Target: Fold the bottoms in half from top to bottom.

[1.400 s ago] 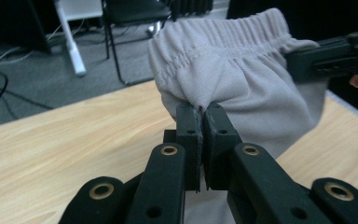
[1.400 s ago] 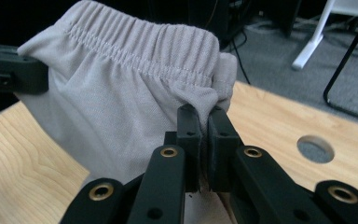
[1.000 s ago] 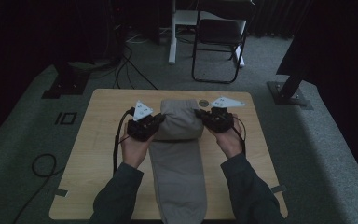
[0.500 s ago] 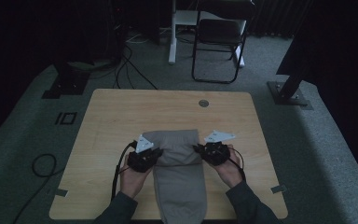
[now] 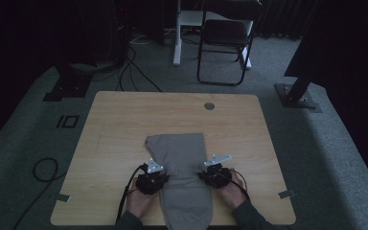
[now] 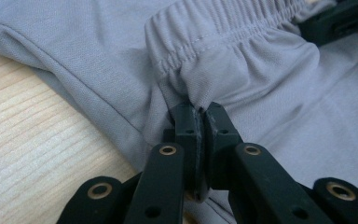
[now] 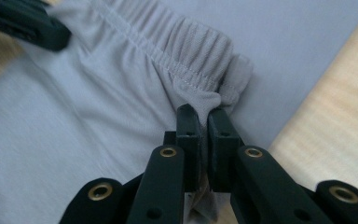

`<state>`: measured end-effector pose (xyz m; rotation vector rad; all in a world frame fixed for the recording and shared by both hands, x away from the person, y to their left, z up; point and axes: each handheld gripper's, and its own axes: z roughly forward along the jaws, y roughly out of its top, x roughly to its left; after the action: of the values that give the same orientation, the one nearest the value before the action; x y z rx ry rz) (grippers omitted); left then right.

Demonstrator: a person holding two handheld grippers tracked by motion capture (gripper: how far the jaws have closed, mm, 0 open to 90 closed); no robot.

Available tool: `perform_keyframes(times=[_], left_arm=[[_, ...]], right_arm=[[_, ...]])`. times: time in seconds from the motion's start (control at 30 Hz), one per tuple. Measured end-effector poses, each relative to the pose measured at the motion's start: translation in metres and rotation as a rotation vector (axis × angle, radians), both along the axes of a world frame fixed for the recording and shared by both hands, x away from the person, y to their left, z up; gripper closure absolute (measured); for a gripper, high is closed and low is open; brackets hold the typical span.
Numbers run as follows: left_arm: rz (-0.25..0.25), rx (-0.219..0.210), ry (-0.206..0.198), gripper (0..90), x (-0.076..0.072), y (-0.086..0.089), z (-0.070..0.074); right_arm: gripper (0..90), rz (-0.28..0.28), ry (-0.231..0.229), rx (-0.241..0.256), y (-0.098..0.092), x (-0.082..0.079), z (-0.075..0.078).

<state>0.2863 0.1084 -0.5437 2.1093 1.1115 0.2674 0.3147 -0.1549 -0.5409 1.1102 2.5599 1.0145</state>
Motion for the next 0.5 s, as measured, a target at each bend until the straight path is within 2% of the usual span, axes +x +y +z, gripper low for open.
perform_keyframes(times=[0.17, 0.33, 0.5], left_arm=[[0.011, 0.003, -0.013, 85.6, 0.007, 0.001, -0.003], [0.054, 0.008, -0.032, 85.6, 0.027, 0.007, -0.004], [0.095, 0.02, -0.04, 85.5, 0.052, 0.011, -0.003]], right_arm=[[85.5, -0.001, -0.004, 0.005, 0.001, 0.004, -0.001], [85.3, -0.011, -0.025, 0.005, 0.009, 0.02, -0.002], [85.1, -0.029, -0.04, -0.008, 0.02, 0.045, -0.002]])
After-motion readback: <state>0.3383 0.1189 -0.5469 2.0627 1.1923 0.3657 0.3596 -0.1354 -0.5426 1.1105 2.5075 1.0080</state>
